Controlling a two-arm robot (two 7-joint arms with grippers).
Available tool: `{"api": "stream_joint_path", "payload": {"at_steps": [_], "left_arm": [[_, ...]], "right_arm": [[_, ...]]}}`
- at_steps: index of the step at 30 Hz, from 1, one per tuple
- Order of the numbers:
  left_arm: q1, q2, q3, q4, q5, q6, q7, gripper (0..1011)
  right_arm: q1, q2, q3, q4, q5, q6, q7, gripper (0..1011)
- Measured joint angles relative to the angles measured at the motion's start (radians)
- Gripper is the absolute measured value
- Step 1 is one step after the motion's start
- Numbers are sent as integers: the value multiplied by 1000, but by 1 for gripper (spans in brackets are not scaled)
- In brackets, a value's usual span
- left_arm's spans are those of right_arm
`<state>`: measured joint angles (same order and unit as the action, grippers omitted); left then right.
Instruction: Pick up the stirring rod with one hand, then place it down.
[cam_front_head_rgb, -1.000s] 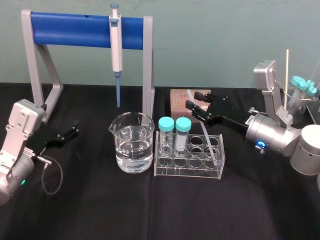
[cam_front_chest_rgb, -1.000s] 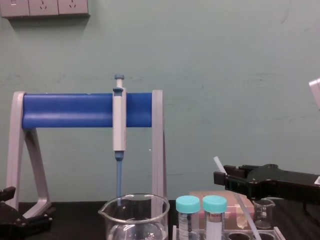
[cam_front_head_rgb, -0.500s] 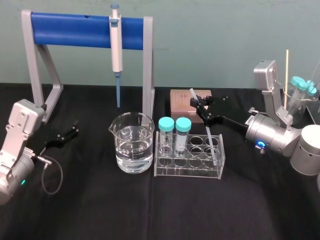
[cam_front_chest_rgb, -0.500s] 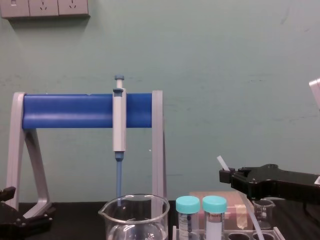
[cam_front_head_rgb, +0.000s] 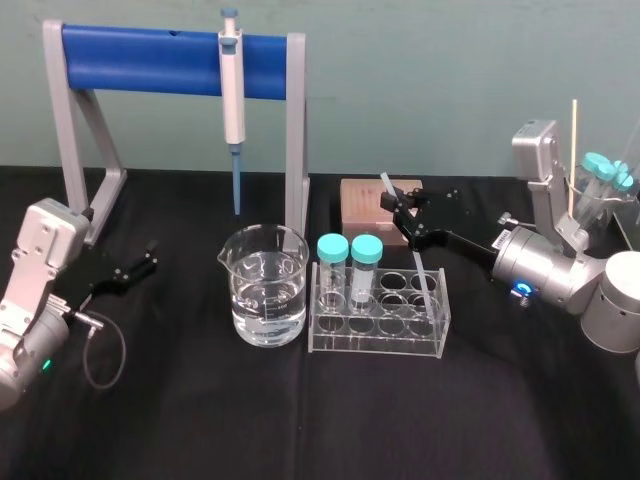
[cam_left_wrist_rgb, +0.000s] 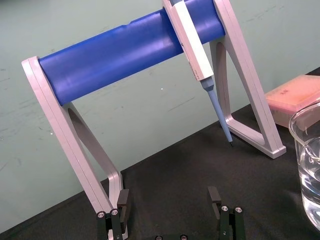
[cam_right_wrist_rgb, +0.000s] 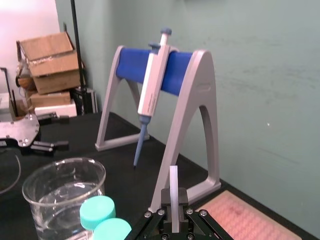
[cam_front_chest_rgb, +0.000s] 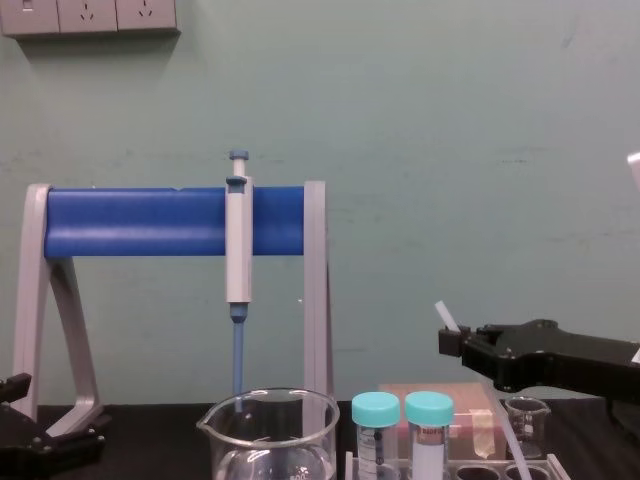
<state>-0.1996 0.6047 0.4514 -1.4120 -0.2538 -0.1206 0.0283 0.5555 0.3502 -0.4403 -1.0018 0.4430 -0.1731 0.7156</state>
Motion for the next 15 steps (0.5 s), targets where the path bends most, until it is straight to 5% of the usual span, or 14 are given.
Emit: {"api": "stream_joint_path", "payload": {"at_steps": [15], "left_arm": [[0,0,0,0,0,0,0,1000]], "right_arm": [[-39,5,36,-81,52,-37,-8,72]]}}
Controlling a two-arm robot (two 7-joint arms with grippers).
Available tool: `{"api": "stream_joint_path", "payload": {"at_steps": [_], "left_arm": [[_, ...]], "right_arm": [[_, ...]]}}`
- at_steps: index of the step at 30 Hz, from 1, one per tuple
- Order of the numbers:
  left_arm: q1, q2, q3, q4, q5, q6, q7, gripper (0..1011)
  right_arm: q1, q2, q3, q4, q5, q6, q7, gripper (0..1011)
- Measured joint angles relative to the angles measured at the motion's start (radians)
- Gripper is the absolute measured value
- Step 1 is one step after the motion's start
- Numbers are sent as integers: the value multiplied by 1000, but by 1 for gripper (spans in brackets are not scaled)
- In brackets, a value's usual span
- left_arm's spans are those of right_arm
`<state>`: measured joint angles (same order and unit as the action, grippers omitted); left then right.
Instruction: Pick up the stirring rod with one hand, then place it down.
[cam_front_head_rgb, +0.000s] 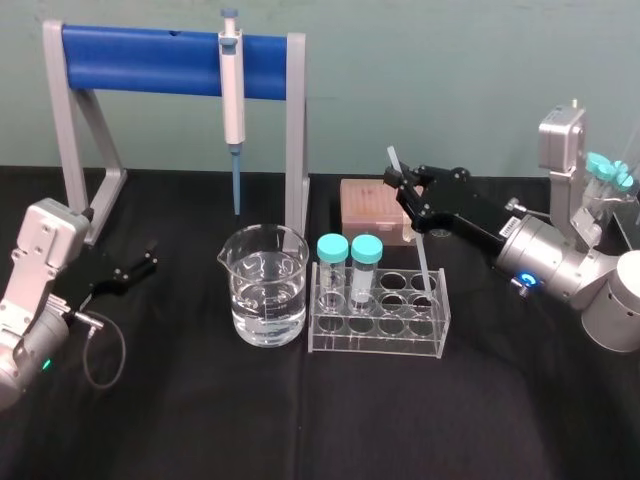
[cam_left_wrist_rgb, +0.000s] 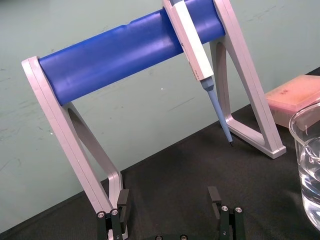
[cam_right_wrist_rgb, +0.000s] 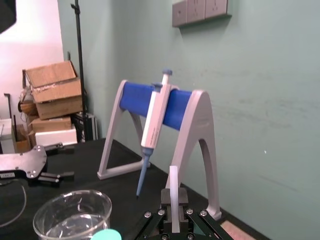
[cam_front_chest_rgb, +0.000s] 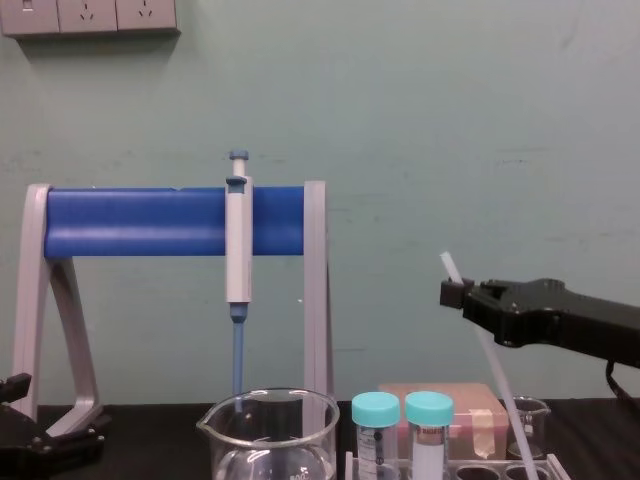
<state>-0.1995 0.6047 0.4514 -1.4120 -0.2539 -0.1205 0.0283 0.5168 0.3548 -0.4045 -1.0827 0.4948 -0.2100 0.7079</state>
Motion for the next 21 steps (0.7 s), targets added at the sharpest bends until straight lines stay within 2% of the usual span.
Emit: {"api": "stream_joint_path", "payload": {"at_steps": [9,18,19,20,21], "left_arm": [[0,0,0,0,0,0,0,1000],[0,0,0,0,0,0,0,1000],[0,0,0,0,0,0,0,1000],[0,0,0,0,0,0,0,1000],[0,0,0,0,0,0,0,1001]], "right_arm": [[-2,5,5,-33,0,-47,0,72],[9,8,15,-45,-31,-140,-2,72],[10,8,19,-45,-39,-168,-1,72],[10,8,19,-45,-39,-168,-1,72],[9,6,24,-45,-43,-192,-1,72]]}}
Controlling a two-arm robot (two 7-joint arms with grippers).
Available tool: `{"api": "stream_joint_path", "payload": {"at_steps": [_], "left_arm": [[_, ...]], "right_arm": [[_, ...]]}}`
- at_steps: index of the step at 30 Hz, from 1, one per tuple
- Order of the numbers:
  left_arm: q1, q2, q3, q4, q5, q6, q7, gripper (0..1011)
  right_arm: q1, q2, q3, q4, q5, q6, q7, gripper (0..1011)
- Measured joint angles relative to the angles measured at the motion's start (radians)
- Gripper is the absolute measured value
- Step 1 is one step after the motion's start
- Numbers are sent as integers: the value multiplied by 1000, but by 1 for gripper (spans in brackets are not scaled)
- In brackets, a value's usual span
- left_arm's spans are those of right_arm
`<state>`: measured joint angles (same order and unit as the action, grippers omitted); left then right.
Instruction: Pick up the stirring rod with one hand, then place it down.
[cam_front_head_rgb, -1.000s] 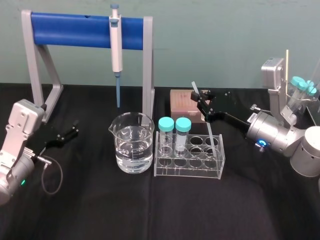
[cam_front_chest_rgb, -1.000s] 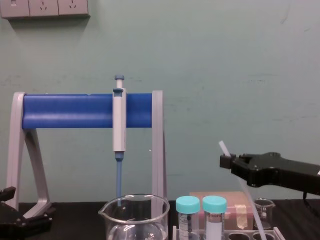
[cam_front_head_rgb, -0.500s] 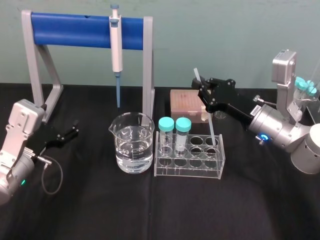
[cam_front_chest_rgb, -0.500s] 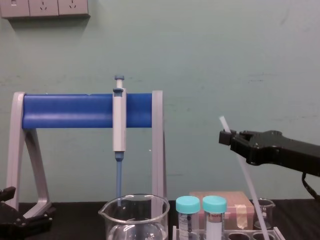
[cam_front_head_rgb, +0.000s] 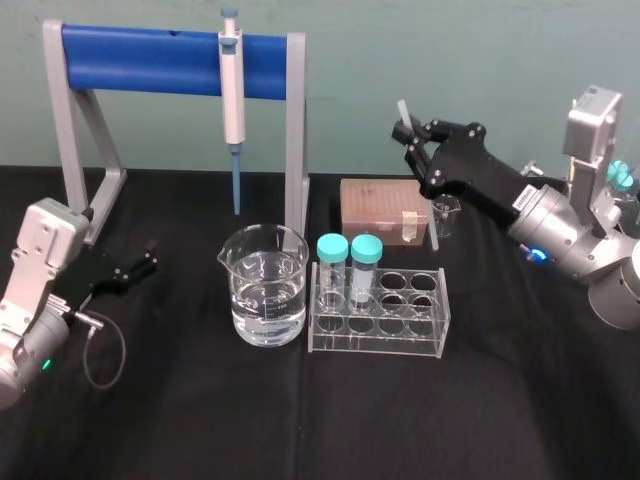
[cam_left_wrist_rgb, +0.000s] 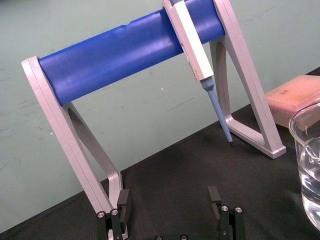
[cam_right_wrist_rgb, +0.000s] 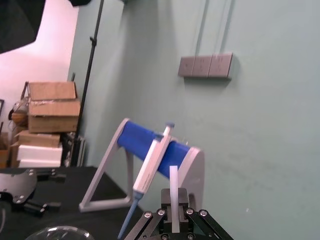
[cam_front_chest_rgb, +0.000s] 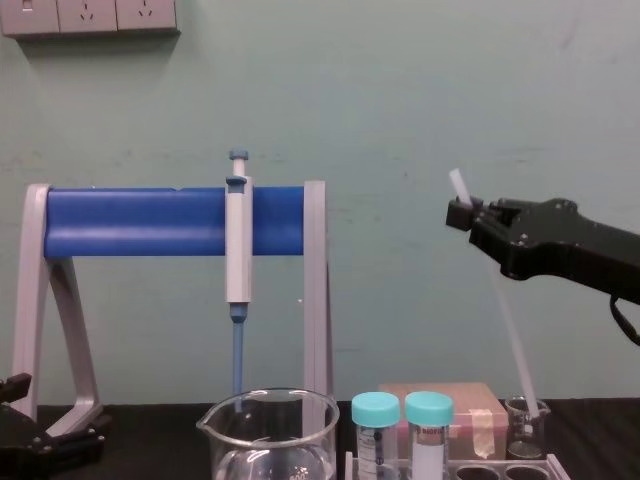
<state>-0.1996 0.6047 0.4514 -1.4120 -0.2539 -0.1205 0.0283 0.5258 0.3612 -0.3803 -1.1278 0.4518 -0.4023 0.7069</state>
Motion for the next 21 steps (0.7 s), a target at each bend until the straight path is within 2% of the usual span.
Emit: {"api": "stream_joint_path", "payload": {"at_steps": [7,10,21], "left_arm": [[0,0,0,0,0,0,0,1000],[0,0,0,0,0,0,0,1000],[0,0,0,0,0,0,0,1000]], "right_arm": [[-15,-22,30,29,9,-110,15,72],[-20,-32,41,44,23,-132,27,72],[-29,-57,71,87,84,-132,70,72]]}}
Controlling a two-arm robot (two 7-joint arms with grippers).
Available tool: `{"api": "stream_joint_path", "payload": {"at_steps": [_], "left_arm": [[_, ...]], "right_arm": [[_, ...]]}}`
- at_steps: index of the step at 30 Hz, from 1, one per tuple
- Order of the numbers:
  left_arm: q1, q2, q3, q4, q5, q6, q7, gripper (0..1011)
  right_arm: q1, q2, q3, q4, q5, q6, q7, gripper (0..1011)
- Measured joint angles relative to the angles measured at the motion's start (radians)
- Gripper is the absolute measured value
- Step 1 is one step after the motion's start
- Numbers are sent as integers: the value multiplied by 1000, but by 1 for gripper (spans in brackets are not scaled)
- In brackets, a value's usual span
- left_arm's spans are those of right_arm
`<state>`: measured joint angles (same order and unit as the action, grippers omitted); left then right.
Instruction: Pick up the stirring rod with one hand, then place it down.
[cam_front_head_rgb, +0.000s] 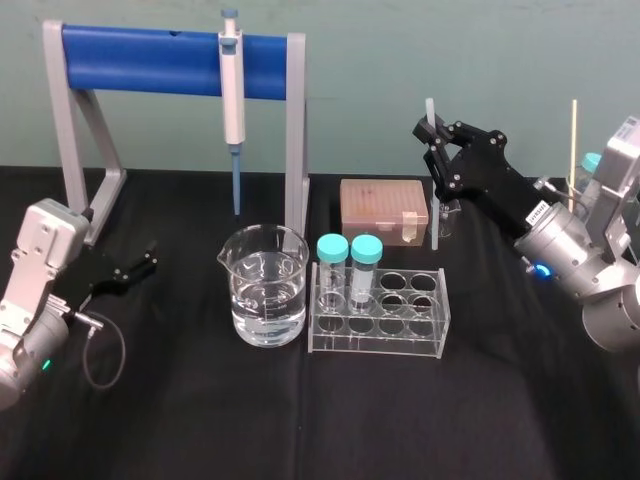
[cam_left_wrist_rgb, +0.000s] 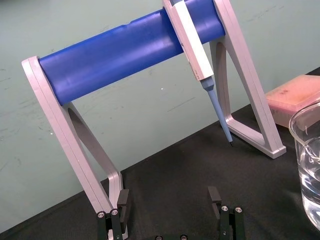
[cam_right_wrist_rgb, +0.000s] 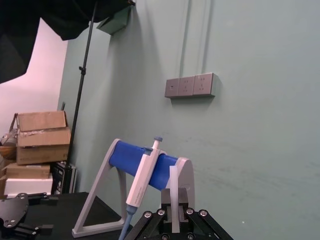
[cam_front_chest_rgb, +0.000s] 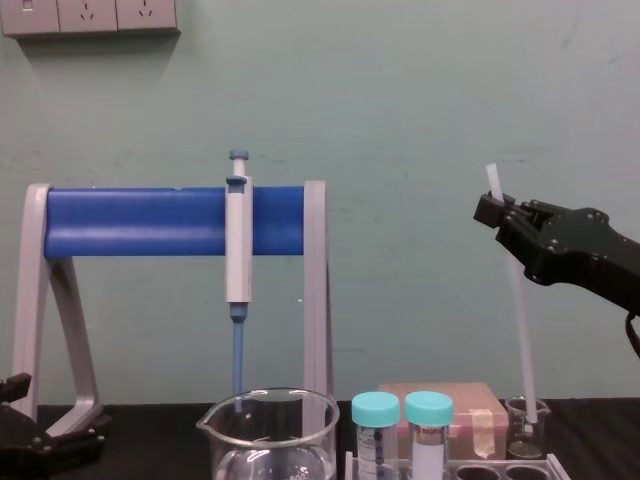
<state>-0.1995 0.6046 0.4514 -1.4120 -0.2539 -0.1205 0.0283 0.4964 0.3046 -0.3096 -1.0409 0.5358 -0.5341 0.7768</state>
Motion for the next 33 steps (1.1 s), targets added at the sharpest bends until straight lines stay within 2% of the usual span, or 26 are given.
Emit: {"api": "stream_joint_path", "payload": {"at_steps": [33], "left_arm": [[0,0,0,0,0,0,0,1000]], "right_arm": [[-3,-4,5,5,1,5,1,72]]}}
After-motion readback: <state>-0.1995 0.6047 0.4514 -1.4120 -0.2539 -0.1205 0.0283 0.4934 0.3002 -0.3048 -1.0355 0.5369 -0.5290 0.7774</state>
